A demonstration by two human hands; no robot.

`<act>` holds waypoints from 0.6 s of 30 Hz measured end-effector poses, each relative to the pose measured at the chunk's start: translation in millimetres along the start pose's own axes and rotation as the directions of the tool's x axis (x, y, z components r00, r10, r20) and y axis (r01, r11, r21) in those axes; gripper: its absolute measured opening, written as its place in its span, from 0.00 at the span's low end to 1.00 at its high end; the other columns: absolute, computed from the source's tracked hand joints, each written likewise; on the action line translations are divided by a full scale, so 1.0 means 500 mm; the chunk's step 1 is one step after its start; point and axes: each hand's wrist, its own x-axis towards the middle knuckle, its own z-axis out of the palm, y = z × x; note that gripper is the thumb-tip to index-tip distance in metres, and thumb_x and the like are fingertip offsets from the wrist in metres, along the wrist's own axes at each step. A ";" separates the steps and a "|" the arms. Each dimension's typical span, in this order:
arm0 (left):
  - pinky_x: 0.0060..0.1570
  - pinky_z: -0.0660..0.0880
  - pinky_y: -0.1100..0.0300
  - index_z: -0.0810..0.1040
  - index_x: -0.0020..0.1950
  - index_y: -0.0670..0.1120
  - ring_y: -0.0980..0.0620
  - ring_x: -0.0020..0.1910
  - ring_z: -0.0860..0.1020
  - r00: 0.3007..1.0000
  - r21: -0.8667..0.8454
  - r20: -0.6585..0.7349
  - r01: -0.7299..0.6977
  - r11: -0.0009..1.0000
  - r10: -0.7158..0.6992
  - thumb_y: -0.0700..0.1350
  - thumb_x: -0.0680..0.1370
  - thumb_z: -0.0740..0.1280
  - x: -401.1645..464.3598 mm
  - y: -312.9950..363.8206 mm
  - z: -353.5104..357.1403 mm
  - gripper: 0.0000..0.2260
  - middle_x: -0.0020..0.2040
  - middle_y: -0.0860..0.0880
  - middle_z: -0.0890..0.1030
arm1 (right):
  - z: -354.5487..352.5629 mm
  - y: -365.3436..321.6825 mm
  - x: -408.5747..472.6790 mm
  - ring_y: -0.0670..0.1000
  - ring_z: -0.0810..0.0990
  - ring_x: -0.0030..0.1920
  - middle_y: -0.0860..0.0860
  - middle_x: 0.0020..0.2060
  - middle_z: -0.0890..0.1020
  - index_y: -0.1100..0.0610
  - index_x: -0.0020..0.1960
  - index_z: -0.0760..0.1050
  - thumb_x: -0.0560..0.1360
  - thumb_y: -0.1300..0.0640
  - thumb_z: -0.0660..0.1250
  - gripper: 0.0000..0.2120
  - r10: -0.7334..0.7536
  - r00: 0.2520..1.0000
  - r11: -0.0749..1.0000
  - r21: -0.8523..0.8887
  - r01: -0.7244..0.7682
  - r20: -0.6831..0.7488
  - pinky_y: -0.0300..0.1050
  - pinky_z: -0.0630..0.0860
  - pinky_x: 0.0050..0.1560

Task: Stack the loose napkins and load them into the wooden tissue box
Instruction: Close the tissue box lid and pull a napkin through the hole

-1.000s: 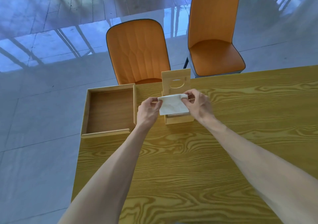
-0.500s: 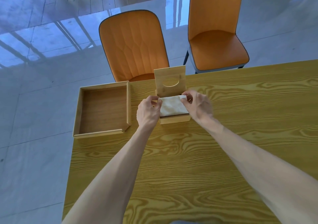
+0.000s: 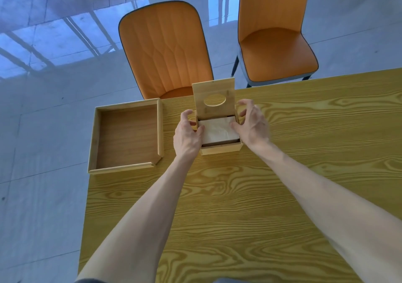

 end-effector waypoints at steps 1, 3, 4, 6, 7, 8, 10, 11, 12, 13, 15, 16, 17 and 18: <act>0.52 0.79 0.46 0.66 0.72 0.54 0.47 0.52 0.81 1.000 0.001 0.011 -0.011 1.000 0.011 0.48 0.77 0.70 0.003 0.001 -0.002 0.25 0.57 0.51 0.81 | -0.002 0.001 0.005 0.50 0.77 0.43 0.52 0.50 0.75 0.54 0.71 0.65 0.73 0.53 0.73 0.30 -0.012 1.000 1.000 -0.008 0.012 0.021 0.42 0.72 0.39; 0.53 0.79 0.46 0.67 0.73 0.56 0.48 0.52 0.81 0.999 -0.009 0.037 -0.022 1.000 0.022 0.49 0.78 0.69 0.013 0.000 -0.007 0.25 0.58 0.51 0.80 | -0.007 0.004 0.018 0.51 0.77 0.45 0.52 0.52 0.75 0.52 0.74 0.63 0.74 0.52 0.73 0.32 -0.023 0.997 0.999 -0.028 0.025 0.071 0.43 0.72 0.41; 0.53 0.79 0.46 0.67 0.73 0.56 0.48 0.52 0.81 0.998 -0.024 0.060 -0.020 1.000 0.021 0.49 0.78 0.68 0.019 0.001 -0.012 0.24 0.58 0.50 0.80 | -0.011 0.005 0.024 0.52 0.78 0.47 0.54 0.55 0.76 0.52 0.74 0.64 0.74 0.52 0.72 0.31 -0.025 0.996 0.999 -0.042 0.029 0.087 0.44 0.74 0.43; 0.52 0.81 0.44 0.68 0.73 0.58 0.48 0.53 0.80 0.991 -0.084 0.134 0.018 0.996 -0.006 0.49 0.78 0.69 0.032 0.002 -0.024 0.24 0.60 0.49 0.78 | -0.016 0.007 0.035 0.55 0.80 0.52 0.56 0.59 0.77 0.52 0.74 0.65 0.75 0.51 0.71 0.30 -0.035 0.994 0.997 -0.063 0.042 0.108 0.47 0.77 0.46; 0.51 0.81 0.44 0.68 0.73 0.58 0.48 0.54 0.80 0.984 -0.114 0.177 0.046 0.992 -0.026 0.49 0.78 0.69 0.037 0.004 -0.031 0.24 0.61 0.48 0.77 | -0.019 0.006 0.040 0.56 0.81 0.54 0.56 0.60 0.78 0.53 0.74 0.64 0.75 0.52 0.71 0.30 -0.043 0.992 0.997 -0.065 0.051 0.118 0.49 0.79 0.49; 0.50 0.82 0.45 0.67 0.74 0.58 0.48 0.55 0.80 0.975 -0.131 0.219 0.069 0.989 -0.040 0.48 0.79 0.69 0.042 0.007 -0.038 0.25 0.63 0.48 0.76 | -0.021 0.005 0.044 0.56 0.81 0.55 0.56 0.61 0.78 0.53 0.75 0.63 0.75 0.53 0.71 0.31 -0.050 0.990 0.996 -0.061 0.059 0.133 0.52 0.79 0.52; 0.47 0.83 0.49 0.65 0.75 0.58 0.48 0.55 0.79 0.954 -0.144 0.297 0.094 0.985 -0.048 0.44 0.79 0.69 0.050 0.012 -0.048 0.27 0.65 0.47 0.74 | -0.025 0.002 0.050 0.57 0.81 0.56 0.57 0.64 0.78 0.53 0.76 0.61 0.75 0.56 0.71 0.33 -0.053 0.985 0.997 -0.040 0.061 0.167 0.55 0.79 0.56; 0.46 0.83 0.50 0.64 0.76 0.58 0.48 0.56 0.79 0.941 -0.154 0.335 0.107 0.982 -0.050 0.42 0.79 0.69 0.052 0.015 -0.051 0.29 0.65 0.47 0.74 | -0.028 0.001 0.052 0.58 0.82 0.55 0.57 0.65 0.78 0.53 0.76 0.60 0.75 0.58 0.72 0.34 -0.051 0.982 0.998 -0.026 0.056 0.184 0.56 0.79 0.56; 0.44 0.84 0.51 0.63 0.76 0.58 0.48 0.56 0.78 0.928 -0.166 0.368 0.124 0.978 -0.055 0.40 0.78 0.70 0.053 0.015 -0.052 0.31 0.66 0.47 0.73 | -0.030 0.000 0.053 0.58 0.83 0.54 0.57 0.66 0.77 0.53 0.77 0.59 0.75 0.60 0.72 0.36 -0.046 0.978 0.999 -0.014 0.050 0.202 0.57 0.80 0.55; 0.42 0.84 0.51 0.62 0.76 0.59 0.48 0.56 0.78 0.917 -0.177 0.394 0.138 0.975 -0.059 0.37 0.77 0.70 0.052 0.016 -0.053 0.32 0.65 0.48 0.73 | -0.032 0.000 0.053 0.58 0.83 0.52 0.57 0.66 0.77 0.53 0.77 0.58 0.74 0.61 0.72 0.36 -0.041 0.976 0.999 -0.005 0.043 0.216 0.58 0.80 0.54; 0.38 0.83 0.54 0.62 0.76 0.59 0.49 0.56 0.77 0.908 -0.198 0.414 0.156 0.968 -0.062 0.33 0.76 0.70 0.050 0.015 -0.053 0.34 0.64 0.49 0.73 | -0.034 0.001 0.053 0.57 0.84 0.49 0.57 0.66 0.77 0.52 0.77 0.58 0.74 0.62 0.73 0.37 -0.031 0.973 0.999 0.017 0.028 0.229 0.58 0.81 0.52; 0.37 0.83 0.55 0.63 0.75 0.59 0.48 0.56 0.77 0.909 -0.212 0.413 0.159 0.964 -0.059 0.33 0.76 0.69 0.049 0.015 -0.052 0.34 0.63 0.49 0.72 | -0.035 0.002 0.053 0.56 0.84 0.47 0.57 0.66 0.77 0.51 0.77 0.59 0.73 0.63 0.73 0.37 -0.027 0.972 0.999 0.031 0.021 0.232 0.58 0.81 0.51; 0.37 0.83 0.55 0.63 0.75 0.59 0.48 0.56 0.77 0.910 -0.224 0.410 0.158 0.962 -0.054 0.32 0.76 0.70 0.048 0.014 -0.052 0.34 0.63 0.49 0.73 | -0.035 0.004 0.052 0.56 0.84 0.46 0.56 0.66 0.77 0.51 0.76 0.59 0.73 0.63 0.73 0.37 -0.026 0.972 0.999 0.042 0.017 0.232 0.58 0.82 0.51; 0.37 0.83 0.55 0.64 0.74 0.59 0.48 0.56 0.77 0.913 -0.234 0.405 0.154 0.960 -0.048 0.33 0.76 0.70 0.048 0.012 -0.052 0.34 0.63 0.48 0.73 | -0.035 0.006 0.051 0.56 0.84 0.45 0.57 0.66 0.78 0.50 0.76 0.60 0.73 0.63 0.74 0.37 -0.029 0.973 0.999 0.049 0.018 0.228 0.58 0.82 0.50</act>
